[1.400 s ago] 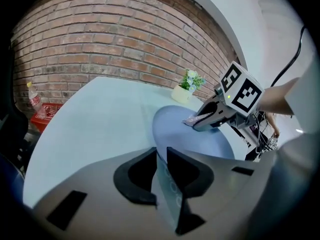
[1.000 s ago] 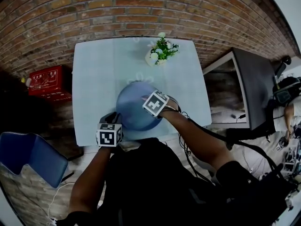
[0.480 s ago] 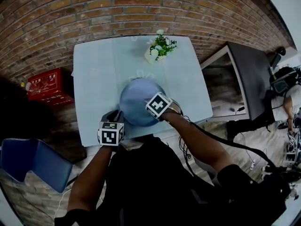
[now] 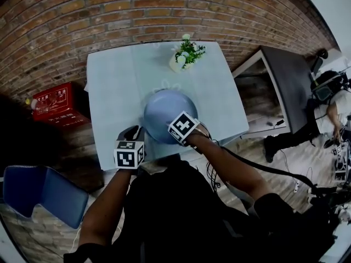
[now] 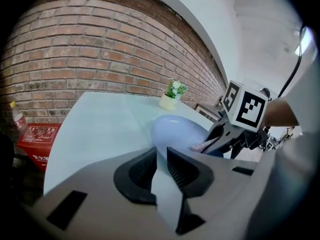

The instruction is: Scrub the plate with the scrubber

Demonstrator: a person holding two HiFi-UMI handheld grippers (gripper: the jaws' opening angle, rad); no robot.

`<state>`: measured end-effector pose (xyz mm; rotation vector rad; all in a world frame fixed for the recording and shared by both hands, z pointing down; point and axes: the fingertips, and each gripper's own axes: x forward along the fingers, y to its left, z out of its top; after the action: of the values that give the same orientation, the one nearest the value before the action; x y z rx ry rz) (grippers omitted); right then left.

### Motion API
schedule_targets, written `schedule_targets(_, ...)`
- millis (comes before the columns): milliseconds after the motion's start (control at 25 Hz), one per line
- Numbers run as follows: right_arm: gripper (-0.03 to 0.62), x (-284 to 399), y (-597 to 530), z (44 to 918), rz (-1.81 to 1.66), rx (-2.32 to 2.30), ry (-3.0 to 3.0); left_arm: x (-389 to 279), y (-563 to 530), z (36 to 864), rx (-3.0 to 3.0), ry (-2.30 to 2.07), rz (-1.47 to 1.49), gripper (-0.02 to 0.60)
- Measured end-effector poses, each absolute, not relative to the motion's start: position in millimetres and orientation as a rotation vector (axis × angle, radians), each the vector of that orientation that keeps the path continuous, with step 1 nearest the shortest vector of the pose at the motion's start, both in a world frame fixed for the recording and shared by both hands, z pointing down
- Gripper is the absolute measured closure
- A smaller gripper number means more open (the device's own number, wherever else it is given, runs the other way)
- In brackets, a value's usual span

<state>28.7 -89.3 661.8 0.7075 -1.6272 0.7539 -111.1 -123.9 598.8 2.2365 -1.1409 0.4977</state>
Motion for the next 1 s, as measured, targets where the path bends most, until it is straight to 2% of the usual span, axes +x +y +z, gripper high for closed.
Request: schedule_targets(1000,0.523,-46,-101,649,1.054,0.739,-1.898,-156,-96,572,2.305,-1.223,0.388,0.534)
